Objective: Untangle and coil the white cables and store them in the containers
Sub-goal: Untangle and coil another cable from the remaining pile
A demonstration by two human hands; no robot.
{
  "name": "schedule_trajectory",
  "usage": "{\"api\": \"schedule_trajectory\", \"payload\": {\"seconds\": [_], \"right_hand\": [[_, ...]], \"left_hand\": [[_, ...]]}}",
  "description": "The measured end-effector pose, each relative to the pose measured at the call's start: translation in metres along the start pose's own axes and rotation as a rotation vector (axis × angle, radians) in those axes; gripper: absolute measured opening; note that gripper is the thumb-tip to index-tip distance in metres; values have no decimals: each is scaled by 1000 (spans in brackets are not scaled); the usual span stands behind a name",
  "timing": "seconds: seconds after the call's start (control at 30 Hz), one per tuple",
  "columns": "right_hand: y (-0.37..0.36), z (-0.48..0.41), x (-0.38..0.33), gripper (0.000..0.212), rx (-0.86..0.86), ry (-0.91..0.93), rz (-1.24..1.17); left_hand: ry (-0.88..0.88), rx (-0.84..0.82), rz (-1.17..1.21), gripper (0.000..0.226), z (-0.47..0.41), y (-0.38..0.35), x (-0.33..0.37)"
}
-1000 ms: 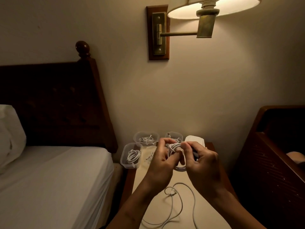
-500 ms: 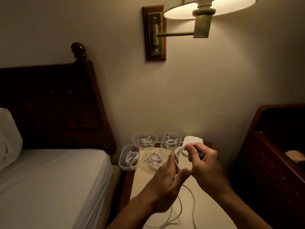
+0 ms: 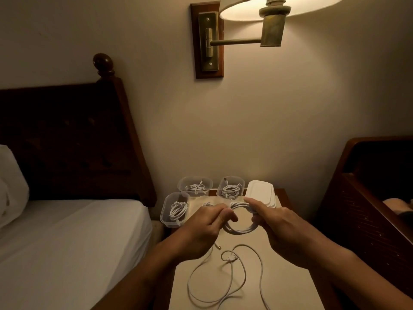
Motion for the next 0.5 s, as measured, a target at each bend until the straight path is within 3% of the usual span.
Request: {"api": "schedule_trajectory", "payload": {"seconds": [0.13, 0.27, 0.5], "right_hand": [[0, 5, 11, 60, -90, 152, -276], [0, 11, 9, 53, -166, 199, -398], [1, 11, 7, 39, -323, 148, -538]], "left_hand": [[-184, 89, -373, 47, 12, -6, -23], [-311, 225, -675, 39, 23, -4, -28], [-308, 205, -627, 48, 22, -4, -29]]}}
Point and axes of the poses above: each hand's wrist, its own z-axis away from the middle knuckle, its own y-axis out of the back of the hand, x = y × z, the point moved 1 cm from there along -z, towards the middle knuckle, and after that the axes turned 11 degrees about -x, right-handed, at the moved point
